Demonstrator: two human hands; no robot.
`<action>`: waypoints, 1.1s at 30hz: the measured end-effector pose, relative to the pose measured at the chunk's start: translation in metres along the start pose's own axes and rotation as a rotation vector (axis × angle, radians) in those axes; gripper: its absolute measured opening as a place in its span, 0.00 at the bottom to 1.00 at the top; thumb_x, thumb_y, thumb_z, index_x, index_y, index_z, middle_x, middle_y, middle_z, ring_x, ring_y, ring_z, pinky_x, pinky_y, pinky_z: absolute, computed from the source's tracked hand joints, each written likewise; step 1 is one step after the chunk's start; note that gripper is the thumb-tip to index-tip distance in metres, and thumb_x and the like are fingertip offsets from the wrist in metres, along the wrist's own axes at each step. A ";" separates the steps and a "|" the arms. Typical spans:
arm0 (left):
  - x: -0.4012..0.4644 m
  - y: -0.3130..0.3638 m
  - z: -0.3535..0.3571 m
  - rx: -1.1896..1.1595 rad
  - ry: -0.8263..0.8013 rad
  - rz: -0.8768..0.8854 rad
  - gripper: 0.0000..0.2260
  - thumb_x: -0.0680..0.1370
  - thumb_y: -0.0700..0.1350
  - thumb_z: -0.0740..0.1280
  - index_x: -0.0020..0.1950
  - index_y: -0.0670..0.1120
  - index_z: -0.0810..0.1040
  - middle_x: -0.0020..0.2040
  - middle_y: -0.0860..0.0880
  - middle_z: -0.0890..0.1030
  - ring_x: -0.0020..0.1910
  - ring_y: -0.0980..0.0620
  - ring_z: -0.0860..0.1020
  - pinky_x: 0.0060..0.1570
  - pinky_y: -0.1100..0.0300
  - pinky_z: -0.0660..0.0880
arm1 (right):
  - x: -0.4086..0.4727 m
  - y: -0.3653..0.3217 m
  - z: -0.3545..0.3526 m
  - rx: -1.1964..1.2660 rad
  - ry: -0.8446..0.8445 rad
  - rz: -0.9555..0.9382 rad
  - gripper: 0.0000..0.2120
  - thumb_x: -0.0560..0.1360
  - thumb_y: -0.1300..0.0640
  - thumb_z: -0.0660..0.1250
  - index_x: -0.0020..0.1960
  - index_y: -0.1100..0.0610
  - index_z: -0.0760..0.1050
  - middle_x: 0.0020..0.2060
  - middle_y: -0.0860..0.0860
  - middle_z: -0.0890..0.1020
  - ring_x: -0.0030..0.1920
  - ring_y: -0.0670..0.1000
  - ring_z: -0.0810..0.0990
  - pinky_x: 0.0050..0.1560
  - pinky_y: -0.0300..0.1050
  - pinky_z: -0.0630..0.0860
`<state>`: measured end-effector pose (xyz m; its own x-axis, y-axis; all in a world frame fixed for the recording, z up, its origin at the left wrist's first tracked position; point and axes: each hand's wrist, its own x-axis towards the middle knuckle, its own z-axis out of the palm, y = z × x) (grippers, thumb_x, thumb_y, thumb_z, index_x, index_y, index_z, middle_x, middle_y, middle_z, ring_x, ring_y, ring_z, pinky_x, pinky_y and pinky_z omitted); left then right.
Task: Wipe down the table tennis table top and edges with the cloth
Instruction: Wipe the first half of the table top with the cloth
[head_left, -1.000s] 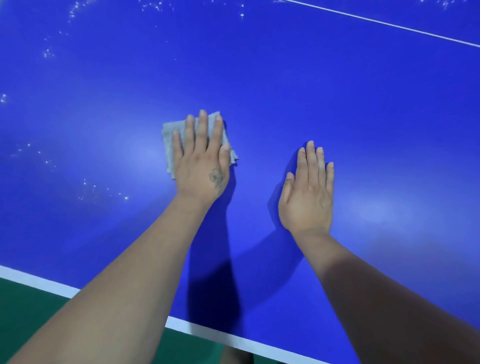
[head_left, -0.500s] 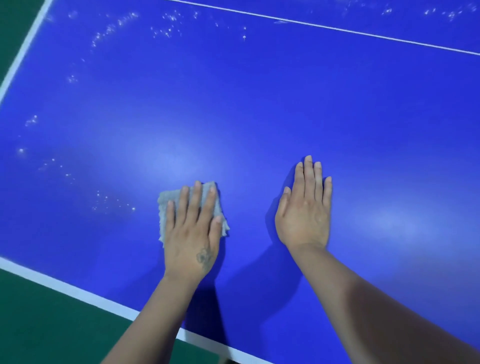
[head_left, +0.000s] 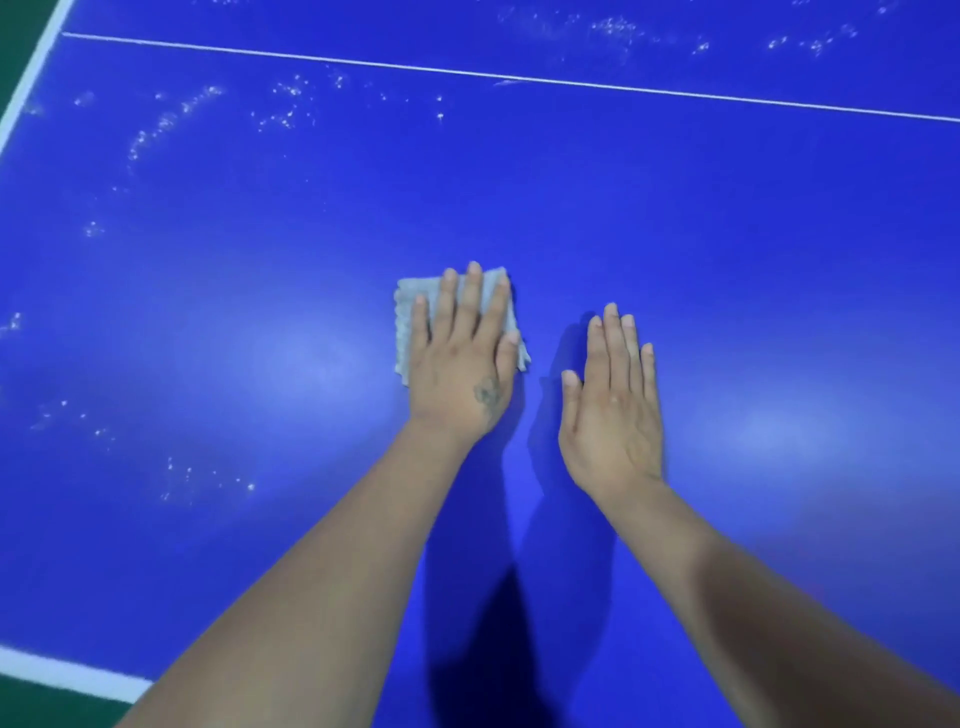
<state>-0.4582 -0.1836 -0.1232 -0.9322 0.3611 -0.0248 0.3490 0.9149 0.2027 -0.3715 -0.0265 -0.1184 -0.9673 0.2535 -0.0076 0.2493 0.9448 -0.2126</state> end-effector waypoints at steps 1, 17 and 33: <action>-0.010 0.000 0.001 0.000 0.000 0.062 0.27 0.89 0.56 0.49 0.88 0.51 0.54 0.88 0.47 0.54 0.87 0.44 0.50 0.83 0.38 0.49 | 0.014 -0.002 -0.001 0.002 0.023 0.004 0.29 0.88 0.51 0.47 0.86 0.62 0.54 0.87 0.57 0.53 0.87 0.56 0.48 0.86 0.59 0.50; 0.025 -0.125 -0.020 0.032 0.003 -0.044 0.27 0.89 0.56 0.47 0.88 0.52 0.52 0.88 0.47 0.54 0.87 0.44 0.50 0.83 0.38 0.50 | 0.104 -0.030 0.018 0.004 0.052 0.071 0.30 0.86 0.51 0.48 0.86 0.61 0.56 0.87 0.53 0.56 0.87 0.52 0.51 0.87 0.54 0.47; 0.042 -0.060 -0.013 -0.054 -0.074 0.338 0.27 0.89 0.55 0.48 0.88 0.50 0.51 0.88 0.47 0.51 0.87 0.44 0.47 0.83 0.37 0.51 | 0.107 -0.025 0.020 0.066 0.091 0.031 0.27 0.87 0.55 0.52 0.84 0.61 0.61 0.86 0.52 0.60 0.86 0.53 0.54 0.85 0.58 0.53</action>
<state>-0.5193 -0.2253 -0.1238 -0.7546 0.6560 -0.0176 0.6295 0.7311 0.2630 -0.4818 -0.0272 -0.1334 -0.9503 0.3027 0.0726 0.2723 0.9214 -0.2774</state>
